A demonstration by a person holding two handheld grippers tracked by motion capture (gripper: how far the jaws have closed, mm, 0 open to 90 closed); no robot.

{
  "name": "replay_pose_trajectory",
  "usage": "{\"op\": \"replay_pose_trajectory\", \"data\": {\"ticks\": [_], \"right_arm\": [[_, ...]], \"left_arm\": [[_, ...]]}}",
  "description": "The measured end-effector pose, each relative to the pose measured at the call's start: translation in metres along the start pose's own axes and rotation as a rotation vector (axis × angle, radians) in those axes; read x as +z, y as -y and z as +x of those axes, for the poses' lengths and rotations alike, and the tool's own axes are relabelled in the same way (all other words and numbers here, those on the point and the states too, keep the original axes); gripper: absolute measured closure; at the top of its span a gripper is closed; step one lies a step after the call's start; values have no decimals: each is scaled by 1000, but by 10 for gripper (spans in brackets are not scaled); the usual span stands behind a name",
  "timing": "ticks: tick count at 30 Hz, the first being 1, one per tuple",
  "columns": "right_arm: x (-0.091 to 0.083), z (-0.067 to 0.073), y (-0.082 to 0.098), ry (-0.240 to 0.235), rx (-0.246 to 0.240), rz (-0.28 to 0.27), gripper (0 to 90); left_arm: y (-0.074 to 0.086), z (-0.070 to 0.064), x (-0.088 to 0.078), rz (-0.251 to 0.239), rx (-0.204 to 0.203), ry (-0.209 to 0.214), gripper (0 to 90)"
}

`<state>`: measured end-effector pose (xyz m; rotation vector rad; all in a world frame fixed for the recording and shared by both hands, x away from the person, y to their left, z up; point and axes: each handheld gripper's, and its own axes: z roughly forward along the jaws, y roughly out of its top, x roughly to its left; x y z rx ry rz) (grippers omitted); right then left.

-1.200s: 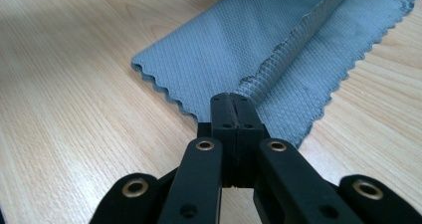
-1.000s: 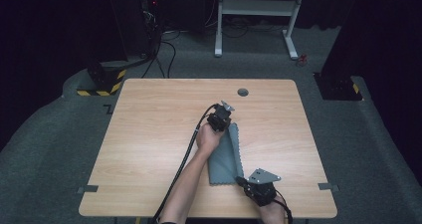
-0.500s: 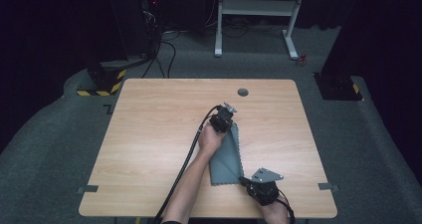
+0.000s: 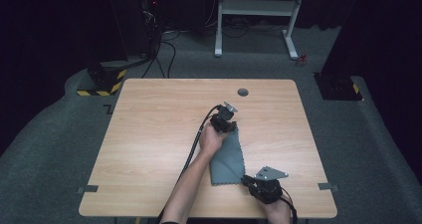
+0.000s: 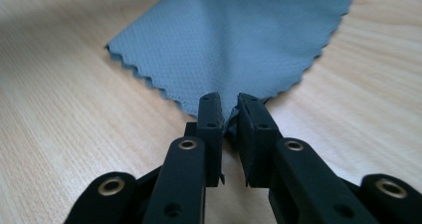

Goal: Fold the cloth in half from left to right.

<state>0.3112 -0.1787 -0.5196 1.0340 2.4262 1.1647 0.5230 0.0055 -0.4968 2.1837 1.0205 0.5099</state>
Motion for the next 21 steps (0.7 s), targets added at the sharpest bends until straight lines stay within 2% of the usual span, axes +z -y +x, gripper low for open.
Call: {"op": "replay_pose_trajectory", "data": {"ticks": [2,3,5,7,9,10,13,14,17,21], "right_arm": [[-4,-4,-3,6,8,-14,804],[-7,-6,-5,12,8,-23,805],[-10,-12,-12,9,-1,-23,805],[-10,-13,-16,9,-11,-17,805],[-10,-15,-19,7,-4,-15,803],[-10,-15,-19,7,-4,-15,803],[-1,-19,-24,17,-21,6,796],[9,-24,-27,31,-25,29,785],[17,-26,-31,39,-32,38,775],[26,-28,-37,44,-44,34,750]], "left_arm": [[4,3,-16,-34,-35,28,562],[6,4,-22,-45,-38,36,540],[13,5,-37,-66,-14,42,513],[25,9,-54,-74,-31,60,499],[35,6,-65,-69,-12,64,490],[35,6,-65,-69,-12,64,486],[56,-5,-79,-58,22,73,476],[64,-9,-82,-59,23,77,469],[82,-17,-88,-46,37,76,463],[100,-24,-95,-37,37,71,452]]}}
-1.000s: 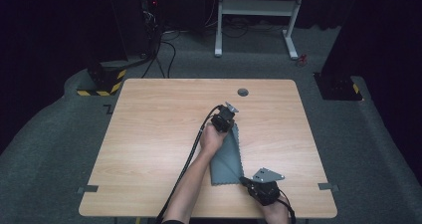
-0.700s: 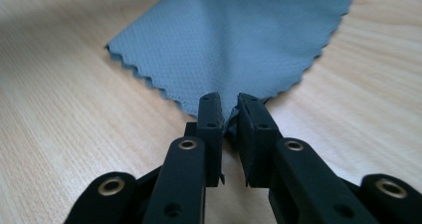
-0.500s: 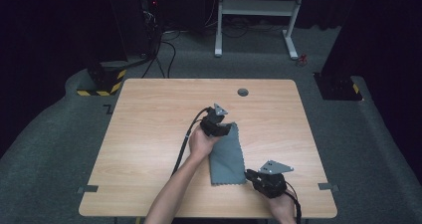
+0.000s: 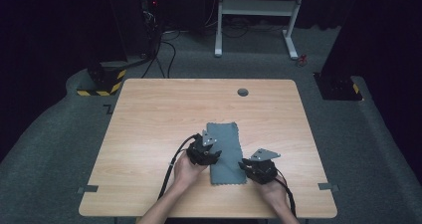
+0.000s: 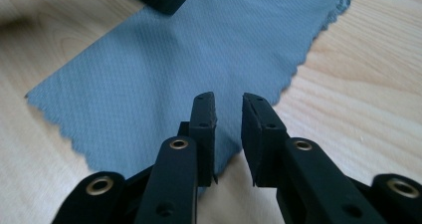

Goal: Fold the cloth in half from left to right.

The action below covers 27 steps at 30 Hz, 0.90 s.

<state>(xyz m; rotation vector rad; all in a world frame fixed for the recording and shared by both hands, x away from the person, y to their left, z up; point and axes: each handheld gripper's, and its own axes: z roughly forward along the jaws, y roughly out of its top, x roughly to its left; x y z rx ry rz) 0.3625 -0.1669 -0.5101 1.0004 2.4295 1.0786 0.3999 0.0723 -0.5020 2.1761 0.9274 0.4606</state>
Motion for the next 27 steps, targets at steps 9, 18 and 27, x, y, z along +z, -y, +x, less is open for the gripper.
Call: {"op": "replay_pose_trajectory", "data": {"ticks": [9,18,27], "right_arm": [[11,-9,2,7,-11,31,720],[0,-8,9,11,6,16,693],[-15,8,24,-48,34,-2,642]], "left_arm": [[28,-7,-11,43,9,-32,443],[40,-21,-33,-1,-28,33,424],[54,-38,-35,19,-28,42,443]]}}
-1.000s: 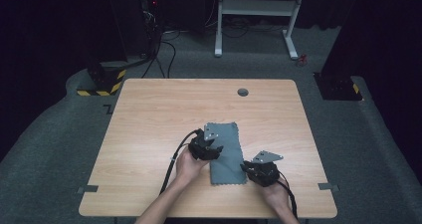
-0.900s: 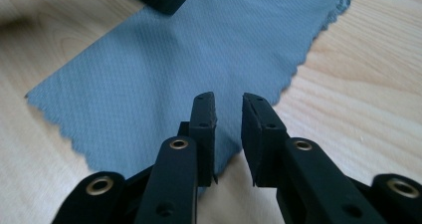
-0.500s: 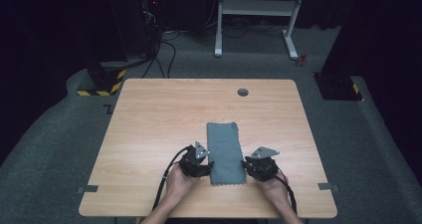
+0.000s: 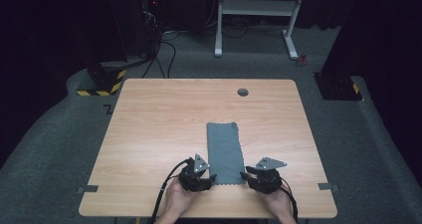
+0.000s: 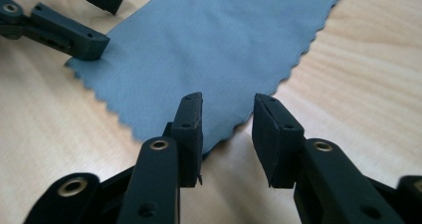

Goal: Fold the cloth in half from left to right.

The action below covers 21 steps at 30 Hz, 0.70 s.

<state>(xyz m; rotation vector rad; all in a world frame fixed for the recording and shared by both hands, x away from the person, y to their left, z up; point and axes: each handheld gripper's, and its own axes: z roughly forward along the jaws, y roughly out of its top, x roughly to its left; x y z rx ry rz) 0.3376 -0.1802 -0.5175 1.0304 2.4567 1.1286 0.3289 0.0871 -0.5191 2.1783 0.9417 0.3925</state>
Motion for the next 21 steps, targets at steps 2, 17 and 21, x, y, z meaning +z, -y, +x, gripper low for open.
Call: {"op": "replay_pose_trajectory", "data": {"ticks": [2,17,21], "right_arm": [[-1,3,5,-5,3,8,643],[-4,15,11,-8,-32,9,885],[-3,16,11,-2,-35,7,892]], "left_arm": [[4,-3,-4,-11,5,9,503],[9,-12,-8,-22,38,92,861],[9,-11,-8,-23,35,102,888]]}}
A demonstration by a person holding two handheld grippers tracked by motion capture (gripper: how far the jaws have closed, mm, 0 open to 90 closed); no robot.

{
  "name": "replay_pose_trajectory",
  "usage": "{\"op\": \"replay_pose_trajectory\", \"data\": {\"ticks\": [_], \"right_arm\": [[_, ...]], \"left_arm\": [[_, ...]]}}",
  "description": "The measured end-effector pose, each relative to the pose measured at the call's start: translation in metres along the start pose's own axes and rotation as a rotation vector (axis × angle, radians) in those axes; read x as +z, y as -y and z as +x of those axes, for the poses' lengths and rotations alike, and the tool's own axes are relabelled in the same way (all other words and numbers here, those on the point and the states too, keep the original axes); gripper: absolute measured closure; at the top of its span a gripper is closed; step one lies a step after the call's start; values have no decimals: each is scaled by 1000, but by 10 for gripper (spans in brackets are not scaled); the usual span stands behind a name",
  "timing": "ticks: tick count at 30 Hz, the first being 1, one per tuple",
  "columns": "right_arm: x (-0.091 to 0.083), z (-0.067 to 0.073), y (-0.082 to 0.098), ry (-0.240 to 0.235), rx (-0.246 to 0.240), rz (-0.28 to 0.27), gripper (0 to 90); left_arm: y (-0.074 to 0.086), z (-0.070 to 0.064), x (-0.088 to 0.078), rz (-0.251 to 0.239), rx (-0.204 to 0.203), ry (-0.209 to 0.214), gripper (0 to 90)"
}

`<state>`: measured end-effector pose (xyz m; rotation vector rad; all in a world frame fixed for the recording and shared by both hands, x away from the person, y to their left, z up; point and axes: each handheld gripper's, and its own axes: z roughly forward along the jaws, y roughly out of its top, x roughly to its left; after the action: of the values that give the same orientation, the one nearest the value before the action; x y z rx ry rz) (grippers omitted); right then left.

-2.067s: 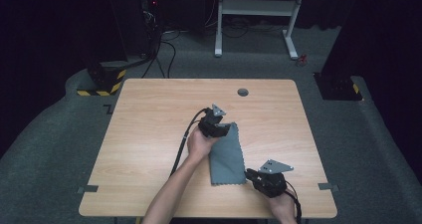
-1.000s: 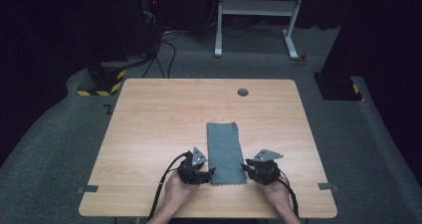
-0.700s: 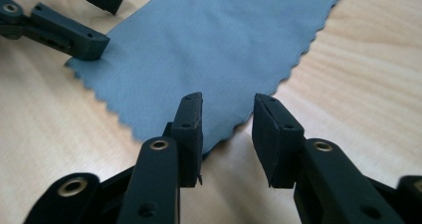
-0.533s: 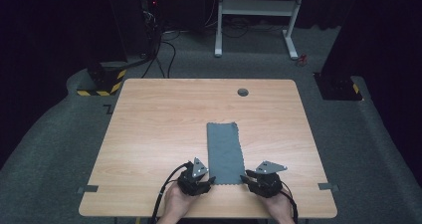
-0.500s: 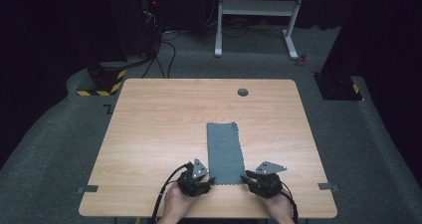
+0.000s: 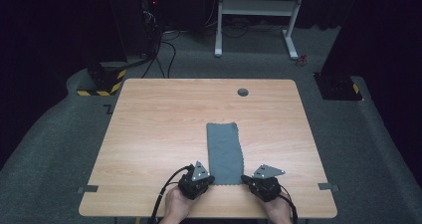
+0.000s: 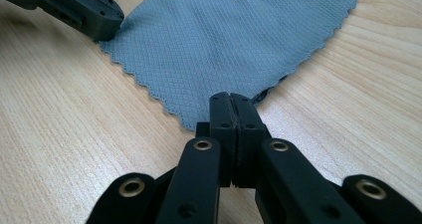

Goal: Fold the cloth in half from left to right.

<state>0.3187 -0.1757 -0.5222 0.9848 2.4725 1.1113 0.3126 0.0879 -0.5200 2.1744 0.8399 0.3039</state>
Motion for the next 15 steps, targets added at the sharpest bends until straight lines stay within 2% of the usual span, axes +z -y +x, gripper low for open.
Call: {"op": "replay_pose_trajectory", "data": {"ticks": [4,8,15], "right_arm": [[0,1,-1,-16,-5,4,895],[1,9,-3,-31,-23,16,895],[8,24,-8,-45,-64,21,895]], "left_arm": [[4,4,-4,-2,-31,18,892],[8,6,-11,11,-18,8,892],[17,12,-21,12,-28,14,892]]}}
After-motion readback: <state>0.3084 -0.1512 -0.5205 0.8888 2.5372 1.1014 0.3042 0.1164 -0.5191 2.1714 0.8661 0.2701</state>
